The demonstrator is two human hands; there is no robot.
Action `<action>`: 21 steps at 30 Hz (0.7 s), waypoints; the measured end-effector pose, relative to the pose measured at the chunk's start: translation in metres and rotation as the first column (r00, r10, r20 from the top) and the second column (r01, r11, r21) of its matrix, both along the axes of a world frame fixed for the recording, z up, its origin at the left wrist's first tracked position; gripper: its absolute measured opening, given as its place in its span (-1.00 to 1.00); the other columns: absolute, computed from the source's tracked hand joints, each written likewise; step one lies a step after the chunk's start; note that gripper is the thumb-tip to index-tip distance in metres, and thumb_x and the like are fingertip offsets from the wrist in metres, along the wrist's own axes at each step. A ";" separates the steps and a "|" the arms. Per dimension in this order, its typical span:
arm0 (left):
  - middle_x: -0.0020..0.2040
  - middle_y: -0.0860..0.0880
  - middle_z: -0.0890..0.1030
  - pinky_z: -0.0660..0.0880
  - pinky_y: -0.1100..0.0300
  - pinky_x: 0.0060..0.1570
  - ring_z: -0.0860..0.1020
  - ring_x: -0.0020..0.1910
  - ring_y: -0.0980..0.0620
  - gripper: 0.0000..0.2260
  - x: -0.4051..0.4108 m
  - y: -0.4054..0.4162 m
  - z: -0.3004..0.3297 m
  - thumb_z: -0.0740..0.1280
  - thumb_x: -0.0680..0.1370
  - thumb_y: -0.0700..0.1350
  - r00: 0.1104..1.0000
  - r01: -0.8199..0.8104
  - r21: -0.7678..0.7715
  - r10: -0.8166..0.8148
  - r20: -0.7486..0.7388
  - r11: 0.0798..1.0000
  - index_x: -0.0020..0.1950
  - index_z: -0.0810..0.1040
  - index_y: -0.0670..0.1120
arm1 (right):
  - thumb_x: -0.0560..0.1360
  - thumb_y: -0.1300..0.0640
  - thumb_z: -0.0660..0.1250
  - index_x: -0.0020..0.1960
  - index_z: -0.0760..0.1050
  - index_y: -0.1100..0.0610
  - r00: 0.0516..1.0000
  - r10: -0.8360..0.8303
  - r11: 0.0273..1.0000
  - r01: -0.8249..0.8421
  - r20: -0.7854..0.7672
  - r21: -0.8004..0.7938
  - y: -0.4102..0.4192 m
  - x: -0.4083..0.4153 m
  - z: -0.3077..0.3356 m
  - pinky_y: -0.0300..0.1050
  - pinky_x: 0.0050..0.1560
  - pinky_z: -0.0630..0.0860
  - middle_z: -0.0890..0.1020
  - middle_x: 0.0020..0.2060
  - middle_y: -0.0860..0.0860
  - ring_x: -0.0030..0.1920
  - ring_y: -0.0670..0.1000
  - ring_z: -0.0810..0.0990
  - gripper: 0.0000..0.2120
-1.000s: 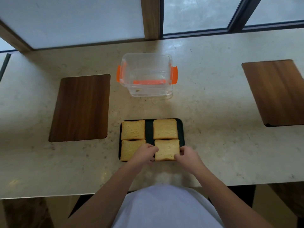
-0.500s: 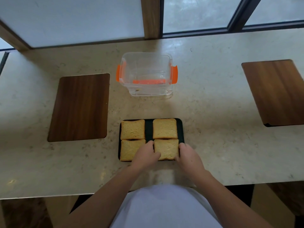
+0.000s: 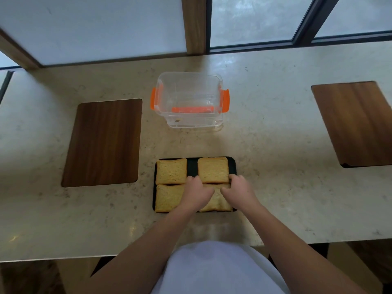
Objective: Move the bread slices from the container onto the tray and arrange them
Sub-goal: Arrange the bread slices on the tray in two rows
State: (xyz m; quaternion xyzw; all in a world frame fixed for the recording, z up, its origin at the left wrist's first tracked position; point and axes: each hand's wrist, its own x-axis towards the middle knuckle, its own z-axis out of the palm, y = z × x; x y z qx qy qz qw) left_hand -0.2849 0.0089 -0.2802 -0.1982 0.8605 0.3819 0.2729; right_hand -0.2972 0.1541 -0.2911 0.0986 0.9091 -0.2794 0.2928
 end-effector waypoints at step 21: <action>0.43 -0.05 0.29 0.32 0.08 0.28 0.34 0.35 0.01 -0.32 0.005 -0.009 -0.008 0.31 0.49 0.10 0.997 0.021 0.219 -0.036 0.065 0.975 0.55 0.18 -0.06 | 0.51 0.10 0.25 0.36 0.38 0.19 0.995 -0.097 0.994 0.098 -0.038 0.041 0.005 0.009 -0.003 -0.04 -0.02 0.47 0.36 0.18 0.10 0.04 0.08 0.46 -0.56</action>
